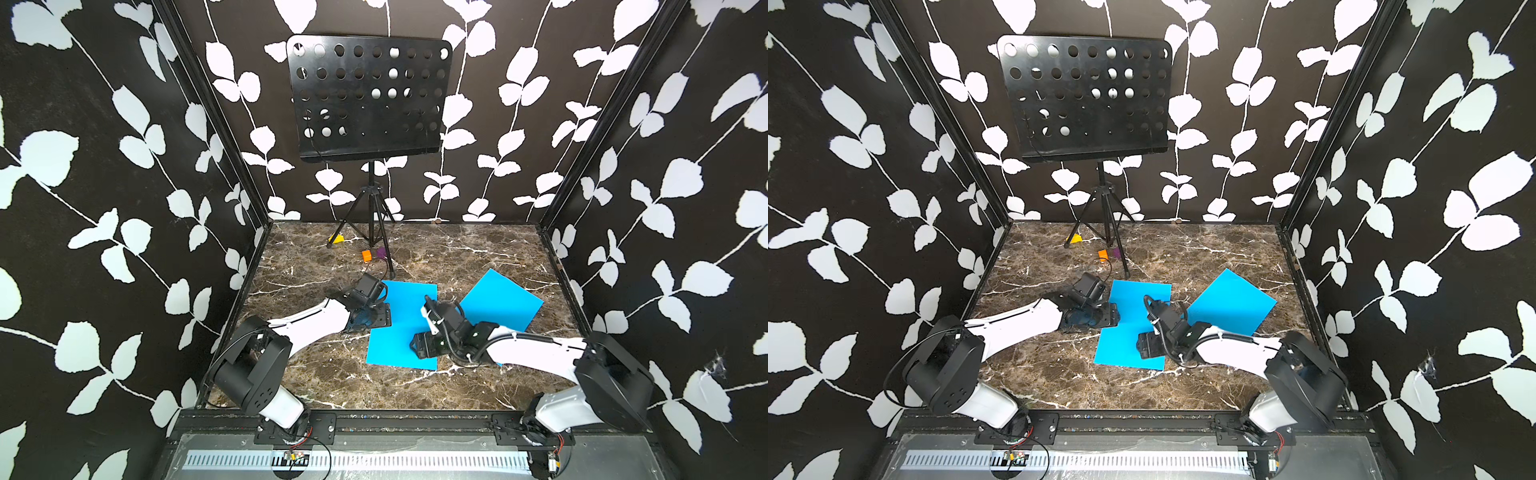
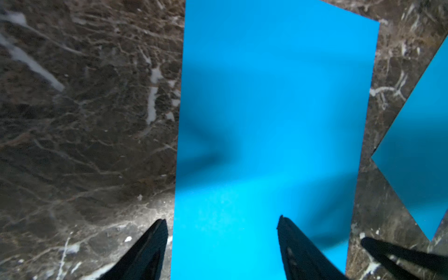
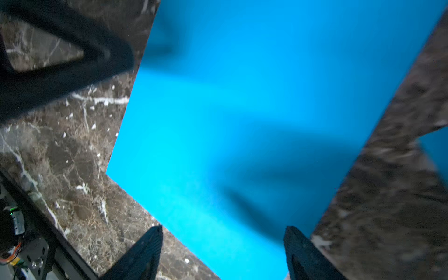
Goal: Fold the rectangular paper in half along the long edge
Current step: Adjust the paper at the center of the board, then pick up the paper from the center of the board.
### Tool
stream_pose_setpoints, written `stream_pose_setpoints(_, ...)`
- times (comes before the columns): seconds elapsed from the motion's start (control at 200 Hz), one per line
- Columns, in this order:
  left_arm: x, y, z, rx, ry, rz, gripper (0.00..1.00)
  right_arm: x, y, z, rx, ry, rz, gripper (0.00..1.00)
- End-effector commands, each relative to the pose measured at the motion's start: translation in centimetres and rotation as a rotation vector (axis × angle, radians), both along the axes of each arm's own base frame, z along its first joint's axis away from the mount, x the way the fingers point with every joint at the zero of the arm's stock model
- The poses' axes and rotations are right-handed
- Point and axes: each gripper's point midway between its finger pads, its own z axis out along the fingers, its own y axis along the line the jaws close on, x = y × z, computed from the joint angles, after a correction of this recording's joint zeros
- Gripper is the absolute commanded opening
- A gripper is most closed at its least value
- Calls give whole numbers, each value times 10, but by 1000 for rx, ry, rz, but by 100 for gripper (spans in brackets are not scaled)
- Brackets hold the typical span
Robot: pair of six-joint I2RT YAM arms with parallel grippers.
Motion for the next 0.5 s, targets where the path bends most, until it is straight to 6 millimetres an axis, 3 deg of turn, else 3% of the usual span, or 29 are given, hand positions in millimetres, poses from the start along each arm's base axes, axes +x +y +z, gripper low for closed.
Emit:
stream_pose_setpoints(0.0, -5, -7, 3, -2, 11, -10, 68, 48, -17, 25, -11, -123, -68, 79)
stream_pose_setpoints(0.195, -9, 3, -20, 49, 43, 5, 55, 111, -31, 27, -67, -159, -92, 81)
stream_pose_setpoints(0.29, -12, 9, -30, 79, 56, 13, 51, 140, -37, 12, -75, -129, -117, 81)
stream_pose_setpoints(0.495, -19, 16, -46, 107, 83, 29, 47, 178, -37, 3, -108, -122, -104, 85)
